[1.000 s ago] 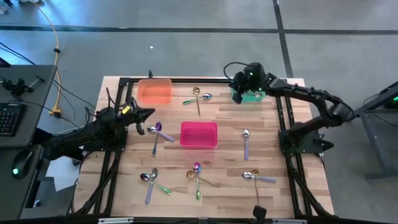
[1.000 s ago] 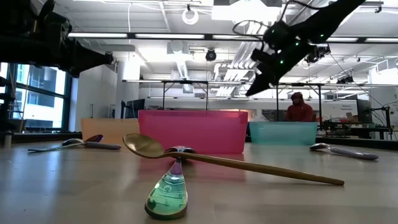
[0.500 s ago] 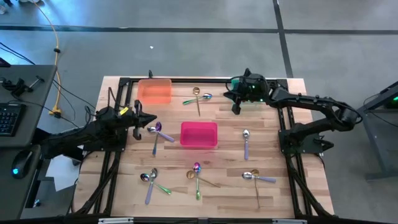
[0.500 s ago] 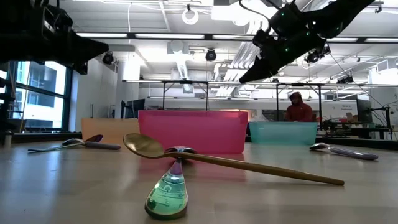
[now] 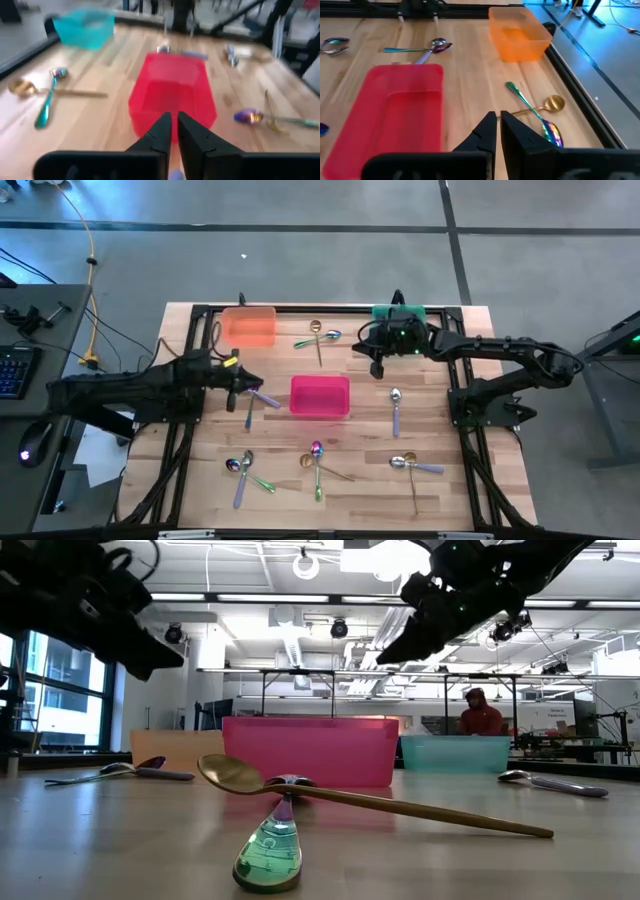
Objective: Sort silverware by color (type)
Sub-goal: Put the purple spoon into the red bin
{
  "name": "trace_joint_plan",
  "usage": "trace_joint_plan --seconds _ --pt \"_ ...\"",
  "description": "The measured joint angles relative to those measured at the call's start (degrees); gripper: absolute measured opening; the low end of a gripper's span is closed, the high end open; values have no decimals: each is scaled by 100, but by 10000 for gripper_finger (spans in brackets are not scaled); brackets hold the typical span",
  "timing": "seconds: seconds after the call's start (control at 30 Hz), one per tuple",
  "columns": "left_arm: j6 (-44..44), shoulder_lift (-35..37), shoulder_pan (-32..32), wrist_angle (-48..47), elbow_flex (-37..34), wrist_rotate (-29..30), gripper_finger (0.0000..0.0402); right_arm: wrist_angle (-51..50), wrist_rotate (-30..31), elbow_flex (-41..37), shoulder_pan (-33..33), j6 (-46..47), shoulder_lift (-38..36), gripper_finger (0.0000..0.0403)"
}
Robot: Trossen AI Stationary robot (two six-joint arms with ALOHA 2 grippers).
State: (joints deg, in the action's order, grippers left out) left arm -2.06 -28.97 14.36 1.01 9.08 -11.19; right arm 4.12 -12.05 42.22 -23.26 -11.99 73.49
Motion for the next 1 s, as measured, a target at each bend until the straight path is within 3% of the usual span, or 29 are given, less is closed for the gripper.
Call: trace_joint_plan --seconds 0.27,0.53,0.77,1.0 --pt "-71 -1406 -208 -212 514 175 80 0 2 0 204 -2 0 6" --pt "16 -2634 -351 -731 1304 257 88 0 2 0 356 -80 0 7" --pt "443 -3598 -397 -1987 2263 291 88 -5 2 0 441 -158 2 7" --pt "1669 -4354 -390 -3362 3009 346 88 -20 4 0 458 -153 2 7"
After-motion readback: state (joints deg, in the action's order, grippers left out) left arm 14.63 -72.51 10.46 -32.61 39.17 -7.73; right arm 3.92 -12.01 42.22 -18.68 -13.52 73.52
